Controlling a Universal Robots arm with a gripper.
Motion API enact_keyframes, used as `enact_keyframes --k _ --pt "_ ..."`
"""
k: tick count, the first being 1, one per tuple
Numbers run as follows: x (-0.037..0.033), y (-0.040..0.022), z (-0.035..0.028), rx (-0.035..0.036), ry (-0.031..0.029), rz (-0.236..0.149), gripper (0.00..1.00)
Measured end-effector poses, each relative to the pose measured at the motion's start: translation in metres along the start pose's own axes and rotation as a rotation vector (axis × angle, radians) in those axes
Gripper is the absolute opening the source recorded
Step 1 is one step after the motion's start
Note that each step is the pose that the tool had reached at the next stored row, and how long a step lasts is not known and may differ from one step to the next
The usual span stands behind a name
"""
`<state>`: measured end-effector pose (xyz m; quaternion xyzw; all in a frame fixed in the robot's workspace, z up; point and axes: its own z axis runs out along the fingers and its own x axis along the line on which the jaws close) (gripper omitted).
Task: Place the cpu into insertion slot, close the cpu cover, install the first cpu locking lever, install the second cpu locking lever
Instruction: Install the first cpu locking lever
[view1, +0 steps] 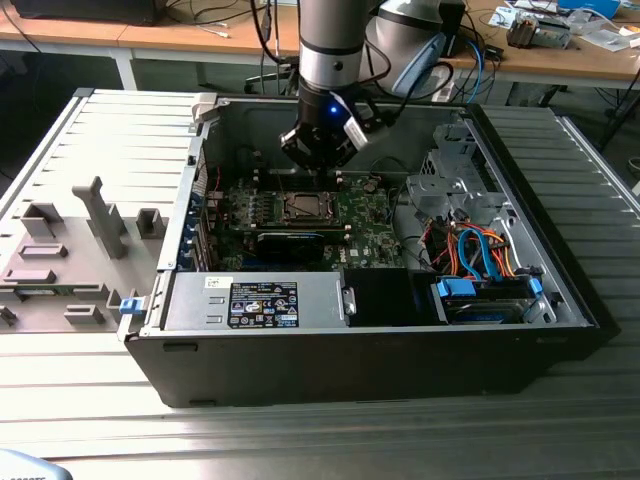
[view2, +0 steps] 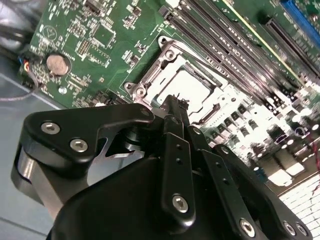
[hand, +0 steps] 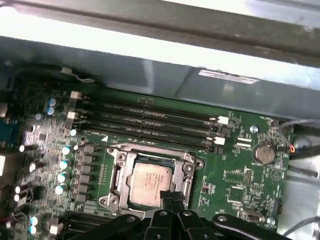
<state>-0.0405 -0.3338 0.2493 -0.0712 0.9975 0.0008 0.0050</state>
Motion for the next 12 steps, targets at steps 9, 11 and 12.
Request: enact_keyframes --k 9,11,12 --pt "0.0000 0.0000 0.0006 0.0013 -0.0001 0.082 0.11" --pt "0.0003 0.0001 0.0007 0.0012 -0.0001 0.082 0.11" --pt "0.0007 0.0001 0.0007 0.0011 -0.0001 0.082 0.11"
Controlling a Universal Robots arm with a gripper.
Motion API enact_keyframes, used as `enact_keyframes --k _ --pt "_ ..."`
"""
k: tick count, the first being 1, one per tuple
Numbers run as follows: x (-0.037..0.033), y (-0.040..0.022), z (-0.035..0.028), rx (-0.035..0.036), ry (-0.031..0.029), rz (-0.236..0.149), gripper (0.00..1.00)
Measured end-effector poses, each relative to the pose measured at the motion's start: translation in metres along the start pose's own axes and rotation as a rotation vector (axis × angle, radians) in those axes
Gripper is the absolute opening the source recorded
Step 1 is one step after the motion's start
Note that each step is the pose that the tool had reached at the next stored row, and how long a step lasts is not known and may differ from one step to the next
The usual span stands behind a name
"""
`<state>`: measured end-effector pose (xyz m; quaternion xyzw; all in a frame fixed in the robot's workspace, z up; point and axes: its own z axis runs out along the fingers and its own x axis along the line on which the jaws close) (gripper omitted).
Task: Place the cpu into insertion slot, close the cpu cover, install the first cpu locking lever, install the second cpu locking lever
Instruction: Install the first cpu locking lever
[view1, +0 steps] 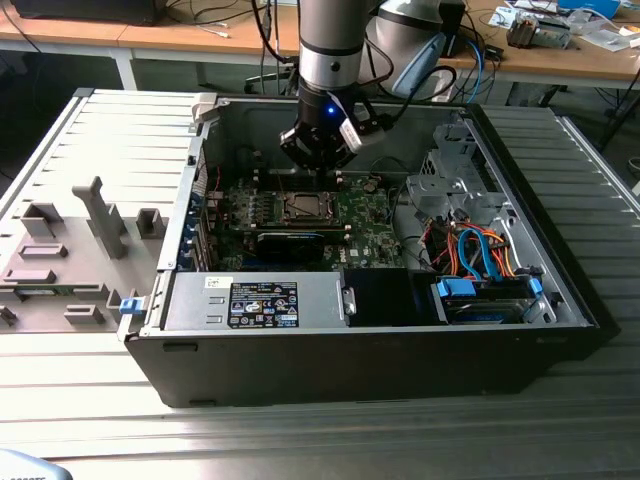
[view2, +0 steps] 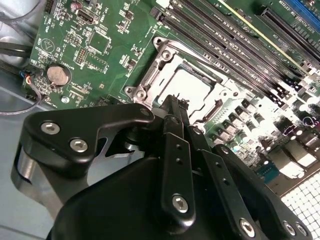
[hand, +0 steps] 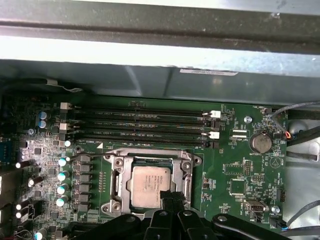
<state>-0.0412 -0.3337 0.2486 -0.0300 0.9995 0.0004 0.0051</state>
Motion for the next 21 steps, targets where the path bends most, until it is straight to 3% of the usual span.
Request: enact_keyframes --k 12,21 --pt "0.0090 0.0005 -0.0014 -0.0002 -0.0003 0.000 0.11" --pt "0.0101 0.0006 -0.0071 -0.0001 -0.0003 0.000 0.11"
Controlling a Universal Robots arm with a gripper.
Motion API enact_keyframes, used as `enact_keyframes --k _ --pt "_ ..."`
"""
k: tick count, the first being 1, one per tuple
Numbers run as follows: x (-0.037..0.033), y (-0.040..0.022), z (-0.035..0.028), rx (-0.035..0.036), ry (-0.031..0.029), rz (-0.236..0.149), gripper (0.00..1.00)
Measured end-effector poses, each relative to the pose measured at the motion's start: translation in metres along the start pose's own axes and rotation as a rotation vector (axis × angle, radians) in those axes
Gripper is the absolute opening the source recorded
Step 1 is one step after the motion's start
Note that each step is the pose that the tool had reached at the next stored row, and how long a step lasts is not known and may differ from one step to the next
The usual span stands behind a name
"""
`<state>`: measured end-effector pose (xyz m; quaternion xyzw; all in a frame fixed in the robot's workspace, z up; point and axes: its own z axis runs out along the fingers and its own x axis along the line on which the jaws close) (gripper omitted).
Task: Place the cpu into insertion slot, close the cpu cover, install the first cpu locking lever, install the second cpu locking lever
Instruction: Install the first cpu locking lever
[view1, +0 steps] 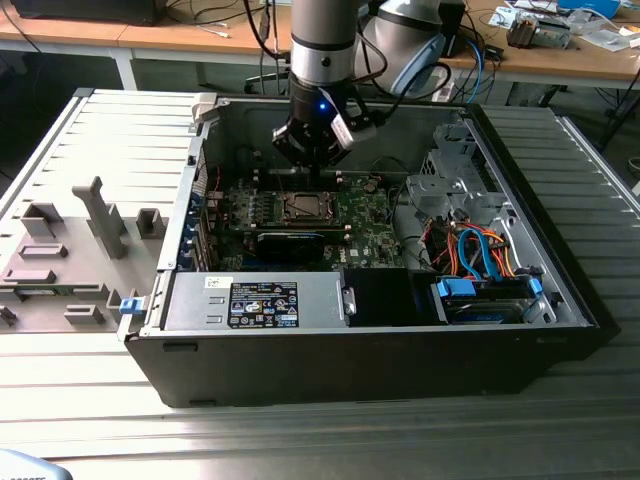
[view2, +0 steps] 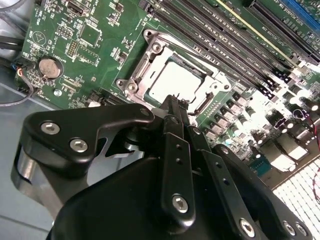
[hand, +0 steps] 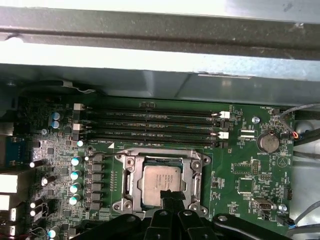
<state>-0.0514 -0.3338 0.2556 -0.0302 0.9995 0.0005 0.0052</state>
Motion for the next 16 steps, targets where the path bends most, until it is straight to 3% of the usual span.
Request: enact_keyframes --k 10,16 --pt "-0.0002 0.0000 -0.0158 0.0000 0.0000 0.000 0.11" --pt "0.0002 0.0000 -0.0166 0.0000 0.0000 0.000 0.11"
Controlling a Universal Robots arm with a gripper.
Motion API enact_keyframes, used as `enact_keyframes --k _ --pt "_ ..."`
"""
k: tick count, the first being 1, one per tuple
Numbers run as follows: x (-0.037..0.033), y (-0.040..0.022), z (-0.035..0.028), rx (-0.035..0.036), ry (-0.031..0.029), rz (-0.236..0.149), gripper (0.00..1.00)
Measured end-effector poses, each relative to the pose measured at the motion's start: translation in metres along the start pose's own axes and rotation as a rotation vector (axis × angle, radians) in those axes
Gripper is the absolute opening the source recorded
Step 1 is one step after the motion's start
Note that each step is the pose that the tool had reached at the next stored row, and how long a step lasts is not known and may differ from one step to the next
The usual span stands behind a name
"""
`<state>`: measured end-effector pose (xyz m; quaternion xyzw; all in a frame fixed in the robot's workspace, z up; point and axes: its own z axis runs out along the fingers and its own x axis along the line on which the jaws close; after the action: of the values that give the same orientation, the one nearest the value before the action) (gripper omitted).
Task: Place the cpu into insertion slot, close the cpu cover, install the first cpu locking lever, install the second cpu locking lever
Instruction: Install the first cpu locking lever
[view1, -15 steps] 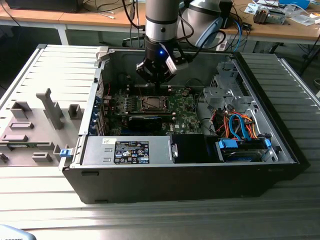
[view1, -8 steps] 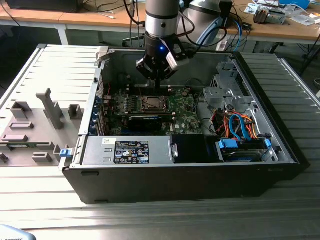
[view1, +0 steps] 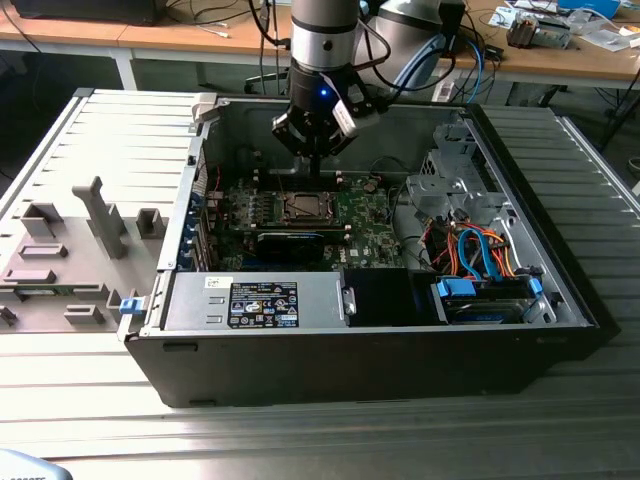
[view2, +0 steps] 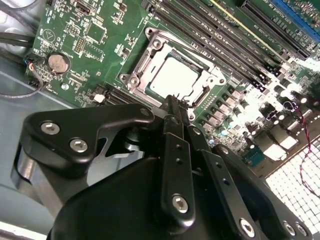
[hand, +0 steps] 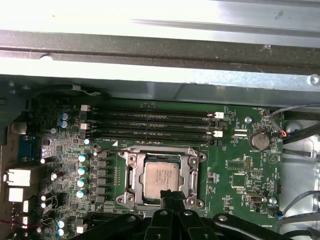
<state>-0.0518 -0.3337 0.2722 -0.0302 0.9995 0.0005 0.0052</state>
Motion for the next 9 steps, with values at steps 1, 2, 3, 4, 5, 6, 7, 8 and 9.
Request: enact_keyframes --k 1,2,3,4,5,6,7,8,9 --pt "0.0005 0.0000 0.0000 0.0001 0.0000 0.000 0.11" --pt "0.0018 0.0001 0.0000 0.0000 0.0000 0.000 0.11" --pt "0.0024 0.0002 0.0000 0.0000 0.0000 0.000 0.11" --pt "0.0028 0.0002 0.0000 -0.0001 -0.0001 0.000 0.11" --pt "0.0039 0.0002 0.0000 0.0000 0.0000 0.000 0.11" --pt "0.0048 0.0003 0.0000 -0.0001 -0.0001 0.000 0.11" --pt "0.0054 0.0003 -0.0001 0.0000 0.0000 0.000 0.11" --pt "0.0064 0.0004 -0.0001 0.0000 0.0000 0.000 0.11" --pt "0.0079 0.0004 -0.0001 0.0000 -0.0001 0.000 0.11"
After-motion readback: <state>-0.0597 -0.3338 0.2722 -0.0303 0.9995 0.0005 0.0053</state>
